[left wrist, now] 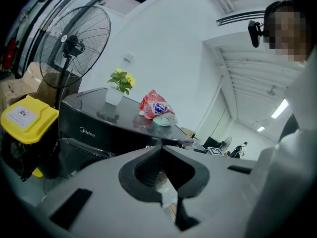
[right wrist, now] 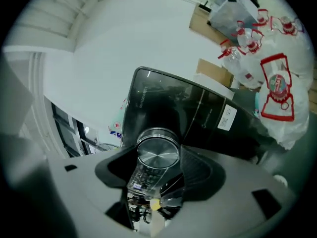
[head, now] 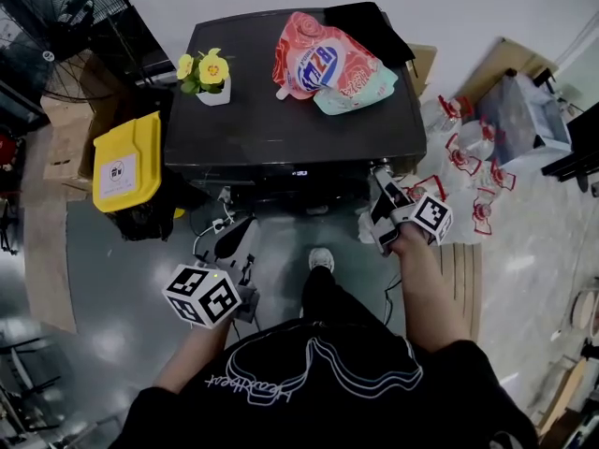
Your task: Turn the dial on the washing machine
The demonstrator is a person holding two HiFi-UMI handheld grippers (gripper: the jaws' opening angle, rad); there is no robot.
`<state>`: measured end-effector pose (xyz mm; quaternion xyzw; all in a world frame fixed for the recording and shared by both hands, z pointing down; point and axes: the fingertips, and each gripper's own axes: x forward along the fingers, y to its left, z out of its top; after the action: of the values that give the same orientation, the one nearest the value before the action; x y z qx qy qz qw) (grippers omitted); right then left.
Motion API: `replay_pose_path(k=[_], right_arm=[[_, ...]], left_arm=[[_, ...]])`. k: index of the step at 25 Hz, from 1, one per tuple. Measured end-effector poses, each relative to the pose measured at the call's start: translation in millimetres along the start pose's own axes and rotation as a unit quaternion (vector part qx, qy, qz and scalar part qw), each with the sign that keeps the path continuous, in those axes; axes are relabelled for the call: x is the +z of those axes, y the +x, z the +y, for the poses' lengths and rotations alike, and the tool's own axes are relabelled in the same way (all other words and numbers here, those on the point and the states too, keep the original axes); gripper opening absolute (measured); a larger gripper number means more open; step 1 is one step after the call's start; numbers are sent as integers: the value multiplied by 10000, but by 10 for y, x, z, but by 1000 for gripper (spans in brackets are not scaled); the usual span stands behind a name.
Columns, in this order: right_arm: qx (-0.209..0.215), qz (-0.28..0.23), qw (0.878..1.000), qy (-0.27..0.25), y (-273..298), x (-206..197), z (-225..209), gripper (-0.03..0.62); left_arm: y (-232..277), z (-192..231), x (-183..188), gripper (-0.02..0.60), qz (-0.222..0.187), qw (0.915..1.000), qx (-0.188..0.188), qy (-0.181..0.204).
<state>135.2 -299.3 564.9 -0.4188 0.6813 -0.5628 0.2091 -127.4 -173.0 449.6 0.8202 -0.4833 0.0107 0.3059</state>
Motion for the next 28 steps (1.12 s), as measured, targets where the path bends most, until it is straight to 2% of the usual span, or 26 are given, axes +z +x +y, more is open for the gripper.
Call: replay_pose_path(k=[4, 7, 9, 11, 13, 14, 15, 17, 18, 21, 23, 25, 27, 28], right_arm=[[235, -95, 9984, 497, 4, 14, -9, 281], [264, -116, 9987, 414, 3, 22, -17, 281], [142, -130, 9998, -15, -7, 35, 0, 278], [-55, -124, 9972, -731, -13, 35, 43, 287], [-220, -57, 9869, -1596, -15, 3, 98, 322], [-351, 9, 9761, -2145, -22, -14, 106, 342], [-507, 86, 9602, -2746, -30, -32, 110, 351], [-823, 204, 9158, -3926, -38, -72, 144, 364], [-982, 226, 8880, -4488, -39, -90, 170, 373], [-1477, 241, 7916, -5925, -35, -137, 236, 373], [-1771, 215, 7380, -6508, -23, -151, 256, 356], [-1989, 183, 6930, -6927, -12, -143, 255, 343], [-2132, 135, 6548, -7250, -4, -119, 255, 330], [-2184, 118, 6401, -7365, 3, -113, 259, 327]], left_arm=[[10, 43, -33, 5, 72, 9999, 84, -57], [8, 59, -69, 5, 97, 9998, 116, -112], [7, 60, -86, 5, 110, 9998, 122, -126], [14, 70, -88, 5, 109, 9998, 131, -139], [25, 80, -91, 5, 103, 9997, 135, -159], [29, 84, -99, 5, 104, 9997, 137, -170], [31, 89, -111, 5, 111, 9997, 141, -177], [36, 100, -132, 5, 140, 9996, 148, -172], [37, 104, -139, 5, 153, 9996, 149, -165], [10, 114, -160, 5, 151, 9996, 177, -169], [-21, 130, -173, 5, 137, 9995, 217, -190], [-45, 146, -191, 5, 128, 9994, 255, -200], [-65, 166, -213, 5, 124, 9993, 299, -199], [-76, 179, -224, 5, 125, 9992, 323, -204]])
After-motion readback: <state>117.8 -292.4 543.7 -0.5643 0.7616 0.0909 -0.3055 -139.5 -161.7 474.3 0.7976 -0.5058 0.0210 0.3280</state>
